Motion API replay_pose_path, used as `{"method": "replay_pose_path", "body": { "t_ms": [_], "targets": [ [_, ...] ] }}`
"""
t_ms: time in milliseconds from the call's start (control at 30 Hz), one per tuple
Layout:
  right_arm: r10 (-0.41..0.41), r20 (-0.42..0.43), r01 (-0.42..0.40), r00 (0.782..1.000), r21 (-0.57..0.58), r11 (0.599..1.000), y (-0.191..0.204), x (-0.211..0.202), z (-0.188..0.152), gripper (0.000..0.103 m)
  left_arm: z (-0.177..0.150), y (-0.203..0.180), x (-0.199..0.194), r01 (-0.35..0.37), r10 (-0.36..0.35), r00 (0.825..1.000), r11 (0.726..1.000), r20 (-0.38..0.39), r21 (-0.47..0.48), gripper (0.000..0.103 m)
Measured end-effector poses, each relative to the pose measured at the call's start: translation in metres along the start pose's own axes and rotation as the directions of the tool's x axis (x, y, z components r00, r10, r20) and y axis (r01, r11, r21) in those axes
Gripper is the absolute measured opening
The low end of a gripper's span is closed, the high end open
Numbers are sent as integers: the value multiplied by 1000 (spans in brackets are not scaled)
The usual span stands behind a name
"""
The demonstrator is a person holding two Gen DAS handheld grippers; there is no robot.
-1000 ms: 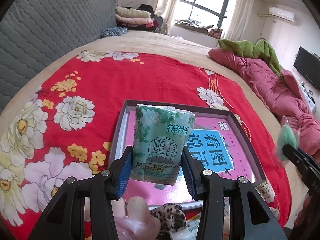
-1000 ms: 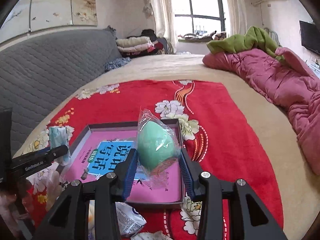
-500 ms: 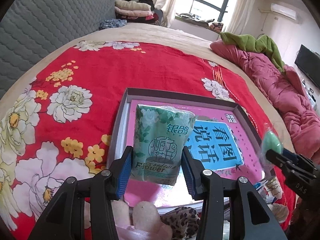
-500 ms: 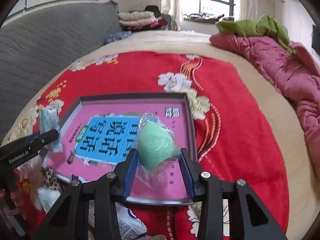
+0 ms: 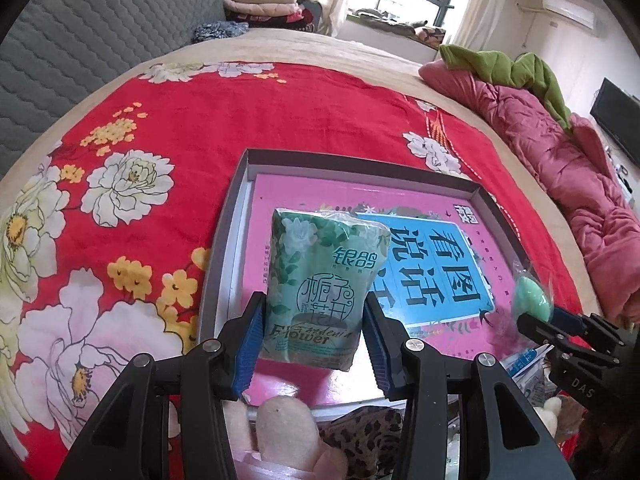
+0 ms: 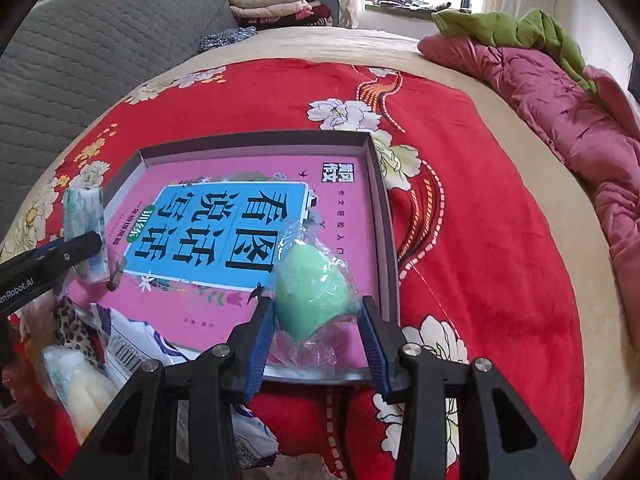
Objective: Organize soft objects
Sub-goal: 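Lower the tissue pack into the box and open left tool while right releases the sponge inside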
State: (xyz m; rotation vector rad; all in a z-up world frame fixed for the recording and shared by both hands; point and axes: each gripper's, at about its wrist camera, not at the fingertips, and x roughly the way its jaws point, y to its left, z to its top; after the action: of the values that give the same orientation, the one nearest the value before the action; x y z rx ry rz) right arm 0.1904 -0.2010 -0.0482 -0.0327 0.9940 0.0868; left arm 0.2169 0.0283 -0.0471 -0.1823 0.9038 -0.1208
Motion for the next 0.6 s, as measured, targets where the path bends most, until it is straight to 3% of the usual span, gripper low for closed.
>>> {"method": "replay_pose_path", "body": {
  "t_ms": [600],
  "targets": [
    [-20, -18, 21, 1000, 29, 999, -7, -5, -4, 47, -2, 3, 3, 7, -8, 999, 1000, -40, -6, 48]
  ]
}}
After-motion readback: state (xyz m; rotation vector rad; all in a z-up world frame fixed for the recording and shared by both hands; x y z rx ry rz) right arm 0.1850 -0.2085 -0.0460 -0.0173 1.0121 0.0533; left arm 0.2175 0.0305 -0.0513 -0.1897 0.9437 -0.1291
